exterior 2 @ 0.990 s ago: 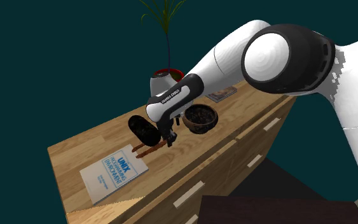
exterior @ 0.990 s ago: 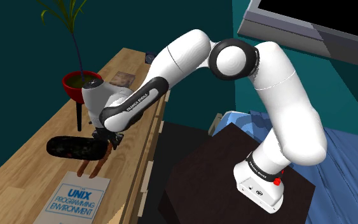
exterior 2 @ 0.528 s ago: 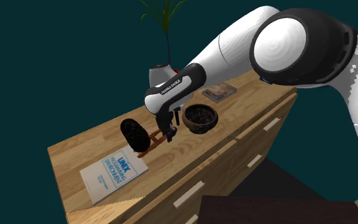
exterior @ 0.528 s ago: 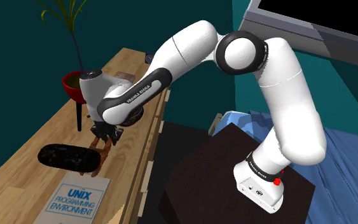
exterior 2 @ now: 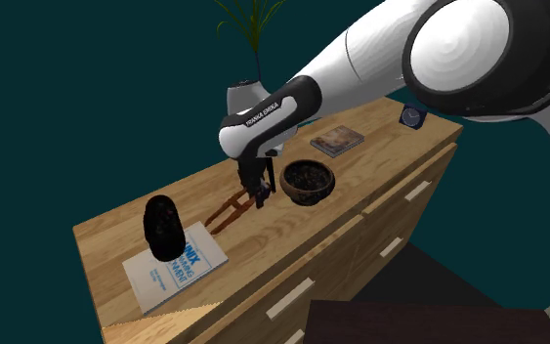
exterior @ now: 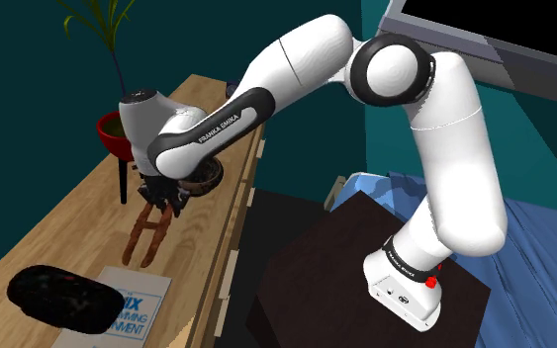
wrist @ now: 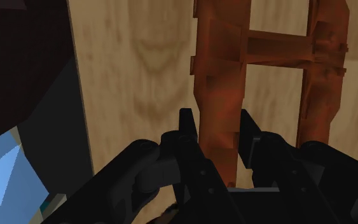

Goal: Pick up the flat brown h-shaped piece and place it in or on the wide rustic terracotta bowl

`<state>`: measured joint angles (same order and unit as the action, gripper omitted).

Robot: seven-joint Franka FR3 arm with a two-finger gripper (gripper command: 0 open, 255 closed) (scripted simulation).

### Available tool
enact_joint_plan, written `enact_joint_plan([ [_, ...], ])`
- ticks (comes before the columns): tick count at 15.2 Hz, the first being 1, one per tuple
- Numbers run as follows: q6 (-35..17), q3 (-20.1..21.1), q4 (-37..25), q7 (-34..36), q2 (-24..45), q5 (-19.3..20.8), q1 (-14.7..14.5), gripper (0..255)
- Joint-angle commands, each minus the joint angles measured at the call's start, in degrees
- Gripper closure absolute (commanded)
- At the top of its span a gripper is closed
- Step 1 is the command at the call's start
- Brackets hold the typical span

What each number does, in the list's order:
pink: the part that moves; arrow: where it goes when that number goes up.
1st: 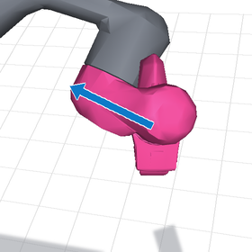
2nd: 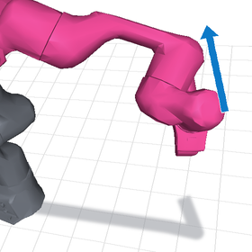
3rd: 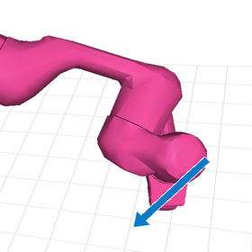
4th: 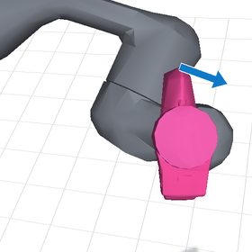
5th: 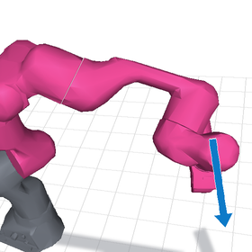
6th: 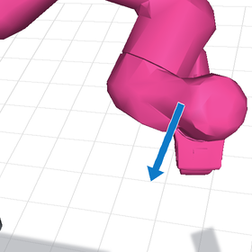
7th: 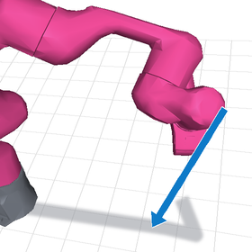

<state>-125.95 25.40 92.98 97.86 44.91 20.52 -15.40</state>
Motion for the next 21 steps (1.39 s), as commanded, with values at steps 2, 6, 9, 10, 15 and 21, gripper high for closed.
enact_joint_plan([
  [2, 1.3, 0.5, 0.2, -0.2, -1.5, -0.6, 0.4, 255],
  [6, 3.1, 1.3, 0.3, -0.6, -3.6, -1.4, 0.9, 255],
  [9, 4.6, 1.8, 0.3, -0.9, -5.0, -2.0, 1.2, 255],
  [10, 5.1, 2.0, 0.2, -1.0, -5.5, -2.2, 1.3, 255],
  [15, 6.9, 2.3, 0.1, -2.5, -7.2, -3.0, 2.6, 255],
  [21, 7.4, 0.9, -0.8, -9.3, -7.2, -3.1, 8.0, 255],
])
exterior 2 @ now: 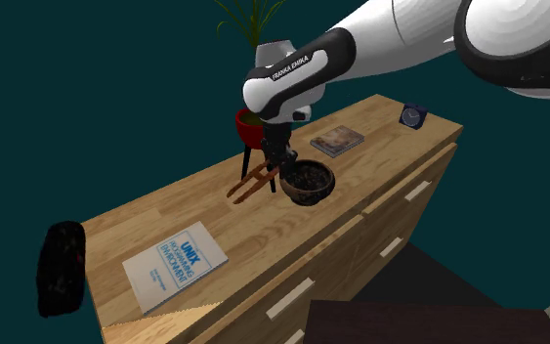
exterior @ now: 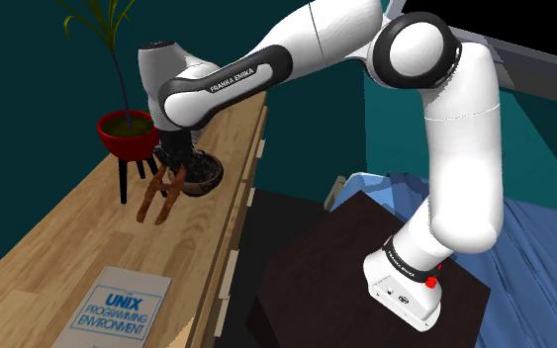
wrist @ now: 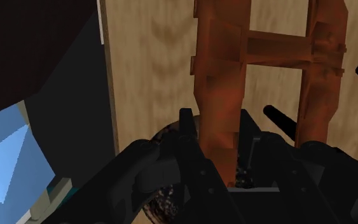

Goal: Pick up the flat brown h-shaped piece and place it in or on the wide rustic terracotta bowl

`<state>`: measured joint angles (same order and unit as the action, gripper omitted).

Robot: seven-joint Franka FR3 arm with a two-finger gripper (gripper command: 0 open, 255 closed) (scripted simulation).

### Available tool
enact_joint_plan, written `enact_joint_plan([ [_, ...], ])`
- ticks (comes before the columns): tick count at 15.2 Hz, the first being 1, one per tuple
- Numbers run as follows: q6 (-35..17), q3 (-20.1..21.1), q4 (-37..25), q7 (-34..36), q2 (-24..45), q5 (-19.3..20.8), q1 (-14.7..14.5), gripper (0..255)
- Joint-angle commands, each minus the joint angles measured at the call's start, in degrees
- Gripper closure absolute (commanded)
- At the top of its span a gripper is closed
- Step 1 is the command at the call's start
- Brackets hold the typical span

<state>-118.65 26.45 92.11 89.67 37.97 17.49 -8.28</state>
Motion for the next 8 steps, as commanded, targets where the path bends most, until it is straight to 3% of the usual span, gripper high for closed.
enact_joint_plan([
  [1, 0.3, -0.4, -0.3, -2.2, -0.1, -0.1, 1.7, 255],
  [8, 2.5, -2.4, -5.3, -10.1, 2.3, 0.2, 6.8, 255],
])
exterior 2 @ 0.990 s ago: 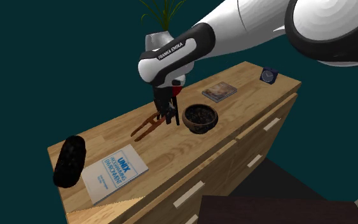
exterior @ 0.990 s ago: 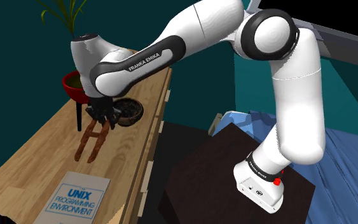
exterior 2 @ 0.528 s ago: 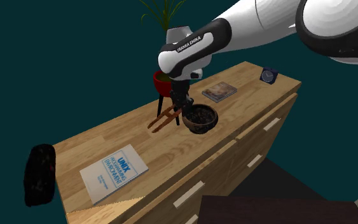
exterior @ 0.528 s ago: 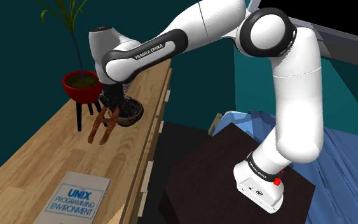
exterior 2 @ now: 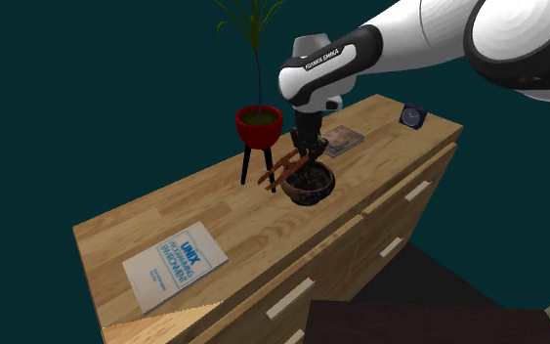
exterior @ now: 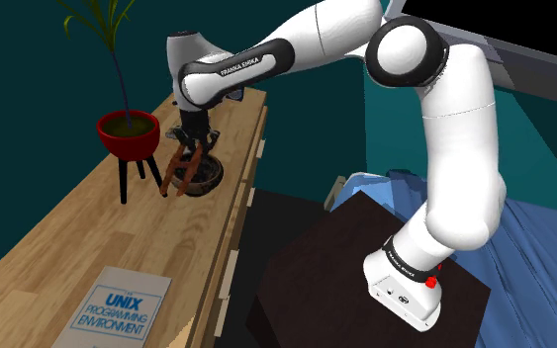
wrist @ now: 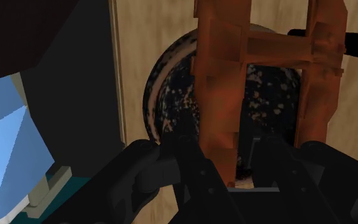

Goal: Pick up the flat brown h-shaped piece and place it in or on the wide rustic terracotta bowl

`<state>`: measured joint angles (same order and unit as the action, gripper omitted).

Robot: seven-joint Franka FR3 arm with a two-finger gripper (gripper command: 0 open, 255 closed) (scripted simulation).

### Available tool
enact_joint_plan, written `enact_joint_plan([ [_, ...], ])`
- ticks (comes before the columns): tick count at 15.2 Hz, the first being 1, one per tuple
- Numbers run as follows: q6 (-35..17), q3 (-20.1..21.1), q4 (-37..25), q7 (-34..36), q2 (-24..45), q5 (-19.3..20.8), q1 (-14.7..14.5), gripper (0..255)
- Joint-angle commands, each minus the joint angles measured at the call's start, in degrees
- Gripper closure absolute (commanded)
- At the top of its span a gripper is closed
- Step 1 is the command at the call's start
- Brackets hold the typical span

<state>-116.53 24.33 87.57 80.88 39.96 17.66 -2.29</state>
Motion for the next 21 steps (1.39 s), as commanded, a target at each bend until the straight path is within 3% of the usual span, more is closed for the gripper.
enact_joint_plan([
  [1, 0.9, -0.6, -1.9, -2.4, 0.8, 0.1, 1.4, 255],
  [5, 3.3, -1.9, -7.8, -7.3, 3.9, 0.4, 3.9, 255],
  [21, -3.3, -3.6, -7.4, -6.3, 10.3, 2.3, 3.0, 255],
])
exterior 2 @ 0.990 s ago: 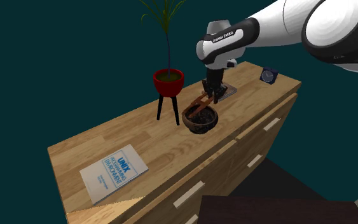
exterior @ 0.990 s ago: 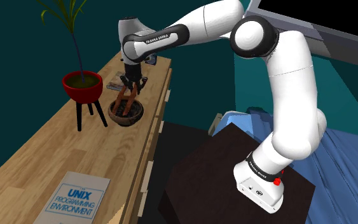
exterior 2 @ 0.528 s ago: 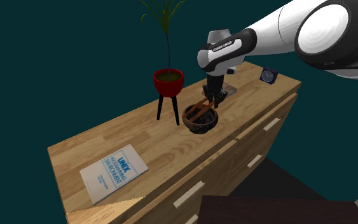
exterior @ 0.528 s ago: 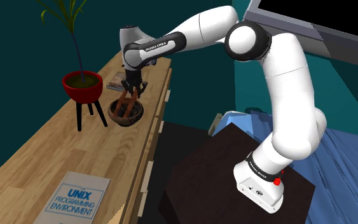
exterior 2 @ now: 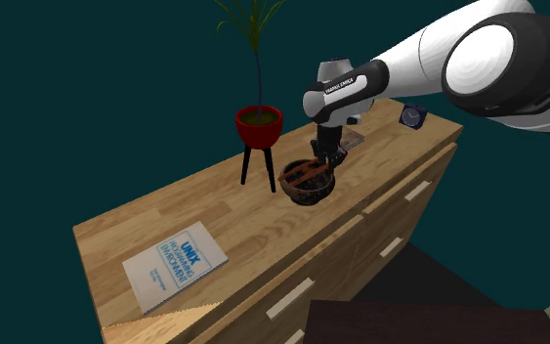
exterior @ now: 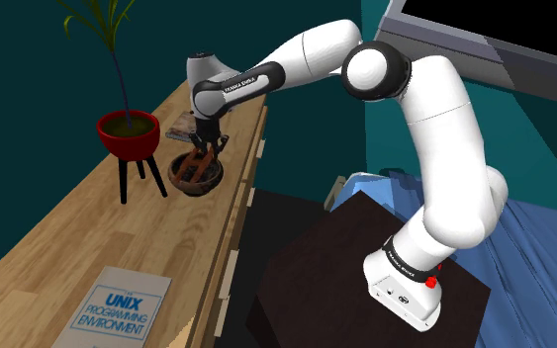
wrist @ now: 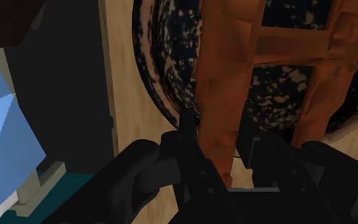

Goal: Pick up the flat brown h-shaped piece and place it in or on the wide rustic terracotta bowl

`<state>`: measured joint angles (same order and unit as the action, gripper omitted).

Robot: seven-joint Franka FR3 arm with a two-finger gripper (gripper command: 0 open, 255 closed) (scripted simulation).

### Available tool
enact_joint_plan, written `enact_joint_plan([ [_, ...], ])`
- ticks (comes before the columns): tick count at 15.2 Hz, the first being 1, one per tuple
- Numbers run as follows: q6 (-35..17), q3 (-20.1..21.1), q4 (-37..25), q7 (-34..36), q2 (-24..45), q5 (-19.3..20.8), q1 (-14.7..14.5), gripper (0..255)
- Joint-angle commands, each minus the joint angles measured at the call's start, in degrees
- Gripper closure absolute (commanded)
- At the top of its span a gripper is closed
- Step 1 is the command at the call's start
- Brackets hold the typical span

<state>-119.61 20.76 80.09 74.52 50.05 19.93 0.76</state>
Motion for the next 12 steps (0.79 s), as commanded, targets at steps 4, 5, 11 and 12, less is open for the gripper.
enact_joint_plan([
  [4, -0.2, 0.0, 0.1, 0.0, 0.2, 0.0, -0.1, 255],
  [5, -0.2, 0.0, 0.1, 0.0, 0.2, 0.0, 0.0, 255],
  [11, -0.4, 0.0, 0.4, 0.1, 0.0, 0.0, 0.0, 0],
  [12, -0.2, 0.0, 0.1, 0.0, 0.2, 0.0, 0.0, 0],
])
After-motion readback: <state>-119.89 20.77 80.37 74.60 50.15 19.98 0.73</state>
